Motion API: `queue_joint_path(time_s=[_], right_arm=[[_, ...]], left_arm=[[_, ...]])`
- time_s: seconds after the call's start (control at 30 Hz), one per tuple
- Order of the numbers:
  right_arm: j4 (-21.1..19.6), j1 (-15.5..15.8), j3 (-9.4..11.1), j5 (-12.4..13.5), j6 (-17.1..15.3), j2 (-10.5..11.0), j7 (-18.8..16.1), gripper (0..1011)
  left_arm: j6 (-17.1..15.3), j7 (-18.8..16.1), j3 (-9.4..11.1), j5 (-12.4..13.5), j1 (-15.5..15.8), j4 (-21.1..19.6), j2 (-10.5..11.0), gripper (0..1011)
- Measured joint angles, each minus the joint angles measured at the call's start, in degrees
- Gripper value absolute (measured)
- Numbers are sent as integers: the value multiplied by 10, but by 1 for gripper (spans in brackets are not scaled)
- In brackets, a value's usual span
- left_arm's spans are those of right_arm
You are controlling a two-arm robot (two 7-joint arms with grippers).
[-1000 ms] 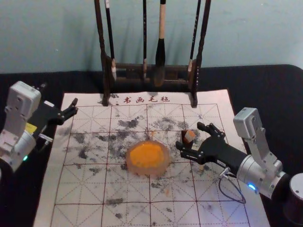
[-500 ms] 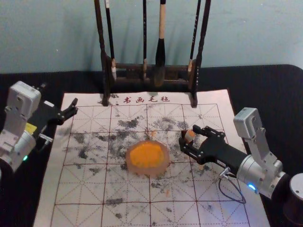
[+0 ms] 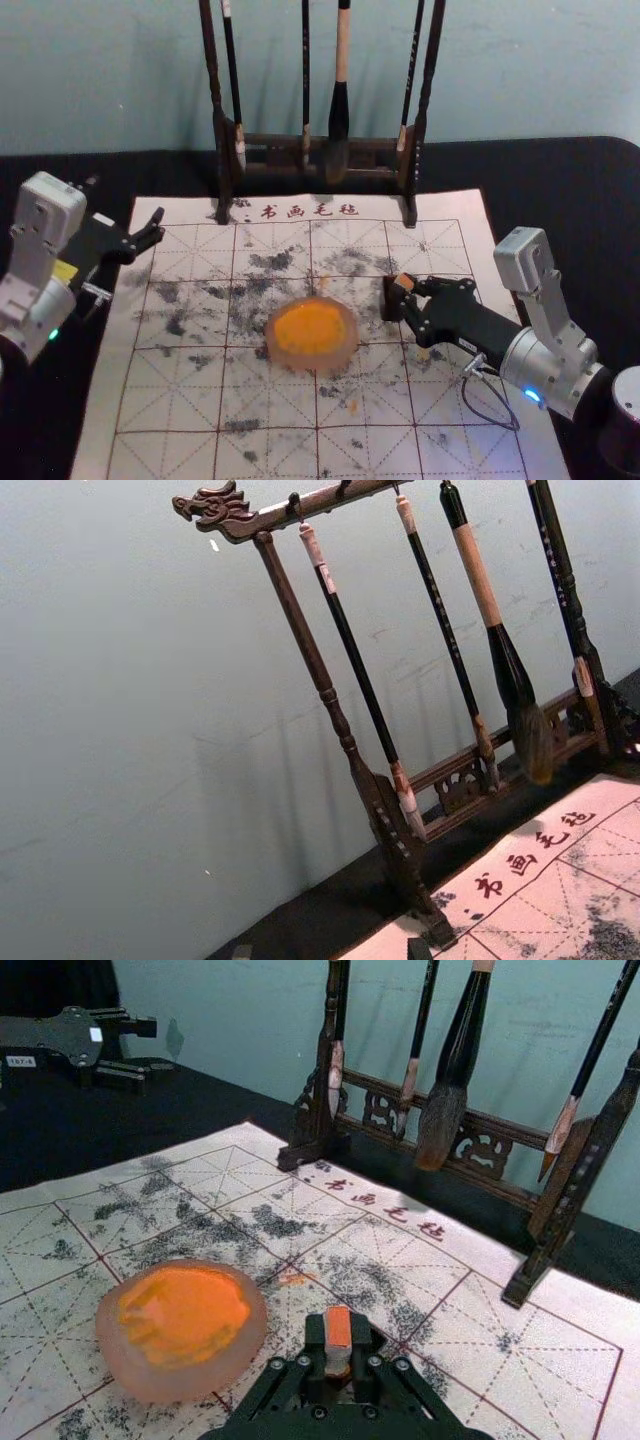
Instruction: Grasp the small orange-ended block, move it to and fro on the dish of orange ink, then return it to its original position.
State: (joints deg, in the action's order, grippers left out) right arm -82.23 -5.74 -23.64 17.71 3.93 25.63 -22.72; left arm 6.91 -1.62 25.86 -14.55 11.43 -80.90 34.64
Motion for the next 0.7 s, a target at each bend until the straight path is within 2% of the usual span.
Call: queue_joint_path(time_s=[0.37,0.7], right_arm=[[-4,2,3,0,-4,-1,0,127],[-58,15,33,9,-63,-3,9,127]], left_arm=[[0,0,0,0,0,0,0,1001],[0,0,0,0,0,0,0,1001]])
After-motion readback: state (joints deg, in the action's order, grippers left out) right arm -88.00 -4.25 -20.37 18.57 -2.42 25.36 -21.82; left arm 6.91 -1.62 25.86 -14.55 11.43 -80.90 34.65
